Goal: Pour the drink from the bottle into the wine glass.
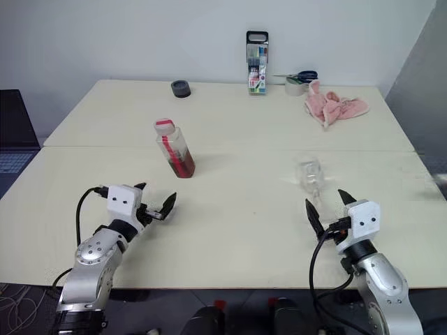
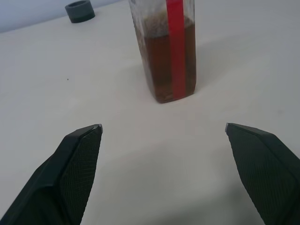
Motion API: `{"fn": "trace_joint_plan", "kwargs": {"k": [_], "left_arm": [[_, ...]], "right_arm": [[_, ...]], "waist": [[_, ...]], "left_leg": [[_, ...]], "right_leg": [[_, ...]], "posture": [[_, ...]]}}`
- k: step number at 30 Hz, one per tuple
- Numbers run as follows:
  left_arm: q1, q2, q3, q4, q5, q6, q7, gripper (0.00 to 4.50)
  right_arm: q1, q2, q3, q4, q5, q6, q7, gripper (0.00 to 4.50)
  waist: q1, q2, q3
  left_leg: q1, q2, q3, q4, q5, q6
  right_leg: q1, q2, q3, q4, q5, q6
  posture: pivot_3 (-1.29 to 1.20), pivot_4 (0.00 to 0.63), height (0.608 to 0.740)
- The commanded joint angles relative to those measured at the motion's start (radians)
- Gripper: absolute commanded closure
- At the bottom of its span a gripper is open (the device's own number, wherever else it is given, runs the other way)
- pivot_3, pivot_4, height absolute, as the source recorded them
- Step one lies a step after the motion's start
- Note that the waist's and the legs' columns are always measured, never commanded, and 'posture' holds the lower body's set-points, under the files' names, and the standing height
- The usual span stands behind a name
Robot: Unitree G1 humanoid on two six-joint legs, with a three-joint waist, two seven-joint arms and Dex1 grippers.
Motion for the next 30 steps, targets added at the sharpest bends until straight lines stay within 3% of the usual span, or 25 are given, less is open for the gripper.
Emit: {"fn": "trace_joint_plan", "kwargs": {"k": [1, 30], "left_arm": [[0.003, 0.019, 0.014, -0.06, -0.012, -0.017, -0.022, 0.01], [0.002, 0.037, 0.034, -0.082, -0.033, -0.042, -0.059, 0.01]], "right_arm": [[0.004, 0.002, -0.019, -0.004, 0.002, -0.029, 0.006, 0.0], [-0.006, -0.014, -0.004, 0.005, -0.016, -0.05, 0.042, 0.0]], "waist": [[0.0, 0.0, 0.0], [0.0, 0.0, 0.0]], "left_leg": [[0.0, 0.0, 0.0, 0.0, 0.0, 0.0], [0.0, 0.0, 0.0, 0.0, 0.0, 0.0]], "right_leg": [[0.0, 0.0, 0.0, 0.0, 0.0, 0.0], [0.0, 0.0, 0.0, -0.001, 0.0, 0.0]], "posture": [[0.0, 0.15, 0.74], [0.0, 0.15, 0.74]]}}
